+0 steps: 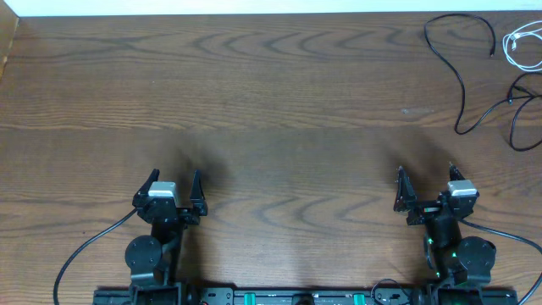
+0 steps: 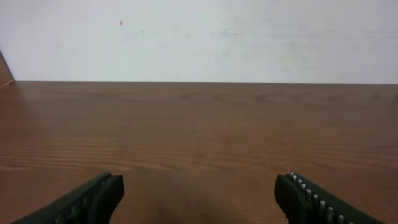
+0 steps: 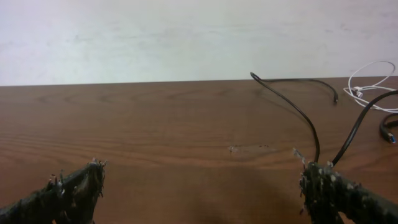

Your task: Untangle cables

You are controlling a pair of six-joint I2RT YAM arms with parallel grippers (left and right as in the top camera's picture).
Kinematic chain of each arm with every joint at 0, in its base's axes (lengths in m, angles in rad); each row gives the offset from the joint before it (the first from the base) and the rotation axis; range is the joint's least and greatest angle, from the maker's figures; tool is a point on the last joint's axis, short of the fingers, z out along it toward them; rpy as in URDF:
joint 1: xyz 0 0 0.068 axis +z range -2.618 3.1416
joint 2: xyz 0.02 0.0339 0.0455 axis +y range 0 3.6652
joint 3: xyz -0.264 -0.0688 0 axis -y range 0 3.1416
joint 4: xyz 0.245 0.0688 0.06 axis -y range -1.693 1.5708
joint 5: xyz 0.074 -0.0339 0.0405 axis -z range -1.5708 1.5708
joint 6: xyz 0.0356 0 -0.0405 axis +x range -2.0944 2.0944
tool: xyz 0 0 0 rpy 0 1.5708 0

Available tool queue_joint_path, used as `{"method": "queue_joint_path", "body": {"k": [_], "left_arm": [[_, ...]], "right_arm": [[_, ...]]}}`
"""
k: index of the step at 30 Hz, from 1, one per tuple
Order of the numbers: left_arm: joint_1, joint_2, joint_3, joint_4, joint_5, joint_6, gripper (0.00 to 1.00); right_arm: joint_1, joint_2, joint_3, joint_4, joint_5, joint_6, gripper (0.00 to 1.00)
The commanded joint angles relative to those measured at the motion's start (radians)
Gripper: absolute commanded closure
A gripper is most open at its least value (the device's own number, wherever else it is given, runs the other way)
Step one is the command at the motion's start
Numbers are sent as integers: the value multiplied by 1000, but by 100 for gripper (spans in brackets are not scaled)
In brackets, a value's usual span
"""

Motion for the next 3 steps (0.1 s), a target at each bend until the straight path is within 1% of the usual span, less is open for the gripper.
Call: {"method": "queue_joint_path", "body": {"k": [1, 3], "left_arm": [[-6, -5, -18, -35, 6, -8, 16], [-6, -5, -18, -35, 6, -8, 16]], "right_arm": [[-3, -6, -3, -1, -6, 11, 1], [-3, -6, -3, -1, -6, 11, 1]]}}
